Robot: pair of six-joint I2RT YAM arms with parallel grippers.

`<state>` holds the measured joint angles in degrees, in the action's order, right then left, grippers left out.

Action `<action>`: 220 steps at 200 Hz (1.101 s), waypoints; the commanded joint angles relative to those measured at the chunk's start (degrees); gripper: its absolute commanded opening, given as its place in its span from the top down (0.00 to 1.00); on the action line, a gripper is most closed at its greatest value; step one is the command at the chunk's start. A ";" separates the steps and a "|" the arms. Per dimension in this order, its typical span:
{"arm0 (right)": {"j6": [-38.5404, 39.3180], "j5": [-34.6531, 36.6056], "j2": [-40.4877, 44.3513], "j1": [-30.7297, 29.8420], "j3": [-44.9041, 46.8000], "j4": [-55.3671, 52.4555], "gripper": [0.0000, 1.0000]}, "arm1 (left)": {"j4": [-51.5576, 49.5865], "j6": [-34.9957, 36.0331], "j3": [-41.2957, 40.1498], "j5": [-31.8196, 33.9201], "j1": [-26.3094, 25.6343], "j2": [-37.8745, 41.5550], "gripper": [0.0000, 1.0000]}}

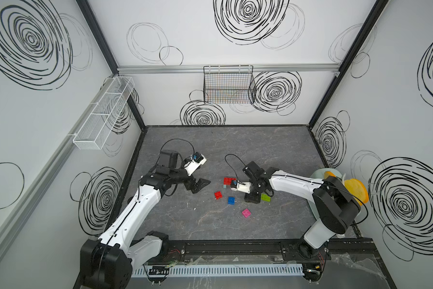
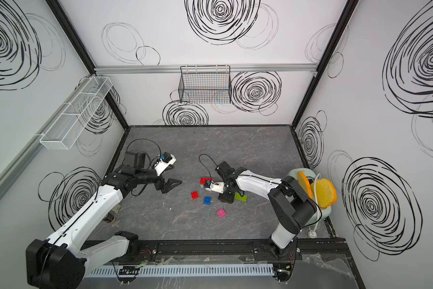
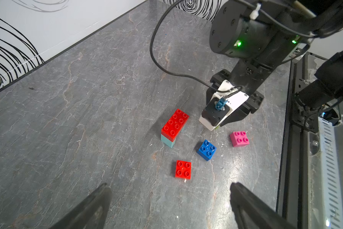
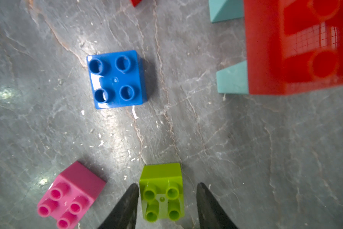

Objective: Assemble a giraffe with lego
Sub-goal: Pick up the lego brick from the center of the board.

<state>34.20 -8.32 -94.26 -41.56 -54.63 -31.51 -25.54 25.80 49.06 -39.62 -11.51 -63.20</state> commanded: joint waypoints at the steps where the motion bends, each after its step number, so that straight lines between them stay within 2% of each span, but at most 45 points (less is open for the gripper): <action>1: 0.75 0.55 -0.60 -0.35 0.60 -1.14 0.51 | 2.28 0.24 0.00 -1.33 -0.12 0.42 0.02; 81: 0.83 -0.79 0.19 -0.28 1.96 -0.79 0.56 | 1.32 0.29 0.56 -1.51 0.09 0.49 0.02; 149: 0.83 -0.72 -0.14 -0.37 1.73 -0.89 0.71 | 2.51 0.20 -0.41 -1.91 0.08 0.80 0.02; 173: 0.80 -0.97 0.85 -0.27 1.21 -1.47 0.73 | 1.24 0.63 0.42 -1.41 0.32 0.74 0.02; 220: 1.50 0.32 2.37 -0.27 -6.57 -8.51 0.76 | 1.20 1.27 -0.02 -1.73 0.18 0.41 0.02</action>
<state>34.98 -8.27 -94.11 -41.56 -55.75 -34.72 -25.52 26.15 48.97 -40.05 -11.51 -63.20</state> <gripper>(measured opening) 0.329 0.981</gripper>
